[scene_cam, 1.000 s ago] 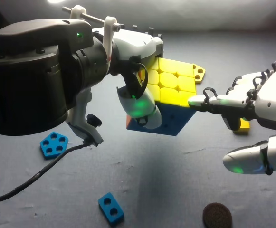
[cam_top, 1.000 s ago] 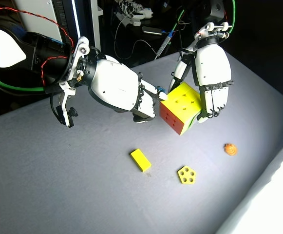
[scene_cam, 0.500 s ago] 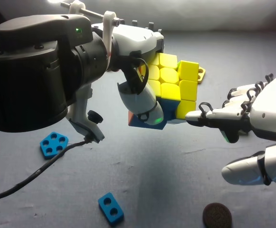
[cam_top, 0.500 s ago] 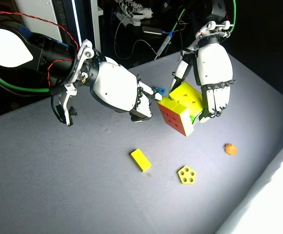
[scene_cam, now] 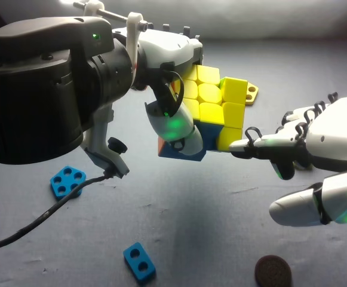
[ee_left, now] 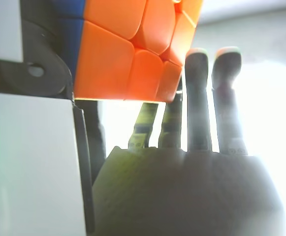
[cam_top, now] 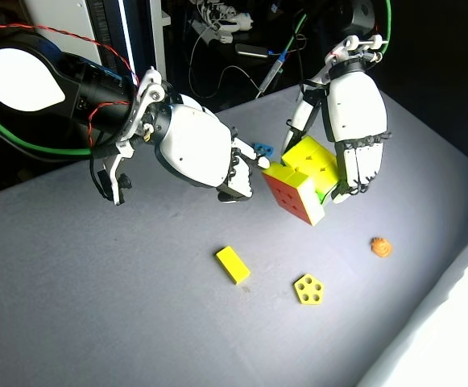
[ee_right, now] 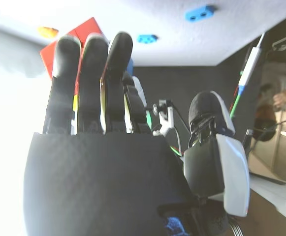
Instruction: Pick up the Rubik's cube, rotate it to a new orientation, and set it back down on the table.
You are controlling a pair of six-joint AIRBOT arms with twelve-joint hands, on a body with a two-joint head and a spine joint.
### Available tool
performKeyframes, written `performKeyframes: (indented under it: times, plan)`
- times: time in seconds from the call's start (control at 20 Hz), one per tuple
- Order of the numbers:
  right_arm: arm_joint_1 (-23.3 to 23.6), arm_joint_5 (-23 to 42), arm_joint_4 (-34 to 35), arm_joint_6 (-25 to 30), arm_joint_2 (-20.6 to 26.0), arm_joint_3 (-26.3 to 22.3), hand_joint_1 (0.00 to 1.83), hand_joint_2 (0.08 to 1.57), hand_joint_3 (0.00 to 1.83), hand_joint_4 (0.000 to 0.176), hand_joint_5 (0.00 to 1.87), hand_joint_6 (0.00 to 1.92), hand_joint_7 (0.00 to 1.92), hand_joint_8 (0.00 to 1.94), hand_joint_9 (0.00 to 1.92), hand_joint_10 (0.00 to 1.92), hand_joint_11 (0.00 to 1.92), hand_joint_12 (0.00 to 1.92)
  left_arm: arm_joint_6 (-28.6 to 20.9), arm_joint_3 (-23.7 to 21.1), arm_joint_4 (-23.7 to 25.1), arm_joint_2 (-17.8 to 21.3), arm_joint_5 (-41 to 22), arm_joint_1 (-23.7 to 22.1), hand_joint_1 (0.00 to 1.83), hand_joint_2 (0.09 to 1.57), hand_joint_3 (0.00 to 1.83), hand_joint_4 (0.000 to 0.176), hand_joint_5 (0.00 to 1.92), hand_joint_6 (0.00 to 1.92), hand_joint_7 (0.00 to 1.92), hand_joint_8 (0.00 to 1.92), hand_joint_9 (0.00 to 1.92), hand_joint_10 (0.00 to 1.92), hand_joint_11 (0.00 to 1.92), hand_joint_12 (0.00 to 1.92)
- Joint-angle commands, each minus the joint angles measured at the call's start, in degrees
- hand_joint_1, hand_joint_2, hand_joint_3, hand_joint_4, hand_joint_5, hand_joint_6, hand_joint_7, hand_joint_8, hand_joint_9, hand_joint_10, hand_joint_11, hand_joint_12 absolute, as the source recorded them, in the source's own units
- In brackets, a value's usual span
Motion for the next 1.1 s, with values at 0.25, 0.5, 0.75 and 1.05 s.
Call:
performKeyframes:
  times: [0.25, 0.5, 0.75, 1.05]
  plan:
    - [1.58, 0.96, 3.84, 0.16, -2.01, 2.00, 0.00, 1.26, 0.00, 0.000, 0.08, 0.01, 0.38, 1.28, 0.31, 1.78, 0.18, 1.92, -0.70, 0.00, 3.01, 0.52, 2.17, -1.27, 0.96, 1.46, 0.00, 0.020, 0.43, 1.79, 0.41, 1.92, 0.31, 1.92, 0.38, 1.92]
    - [2.22, 0.51, 4.82, 0.06, -3.57, 3.16, 0.00, 1.26, 0.00, 0.000, 0.10, 0.01, 0.38, 1.27, 0.32, 1.77, 0.20, 1.92, -0.70, 0.02, 3.01, 0.53, 2.17, -1.32, 0.96, 1.46, 0.00, 0.029, 0.42, 1.84, 0.42, 1.90, 0.32, 1.92, 0.36, 1.92]
    - [2.21, -1.77, 5.14, -0.03, -4.77, 3.20, 0.00, 1.26, 0.00, 0.000, 0.09, 0.00, 0.37, 1.29, 0.32, 1.76, 0.14, 1.92, -0.70, 0.06, 3.01, 0.54, 2.16, -1.33, 0.97, 1.45, 0.00, 0.020, 0.45, 1.78, 0.40, 1.92, 0.28, 1.92, 0.35, 1.92]
    - [2.19, -2.01, 6.15, -0.02, -5.03, 3.52, 0.00, 1.25, 0.00, 0.000, 0.08, 0.00, 0.38, 1.26, 0.32, 1.76, 0.17, 1.92, -0.70, 0.04, 2.92, 0.54, 1.91, -1.40, 0.95, 1.47, 0.00, 0.029, 0.40, 1.85, 0.41, 1.91, 0.30, 1.92, 0.36, 1.92]
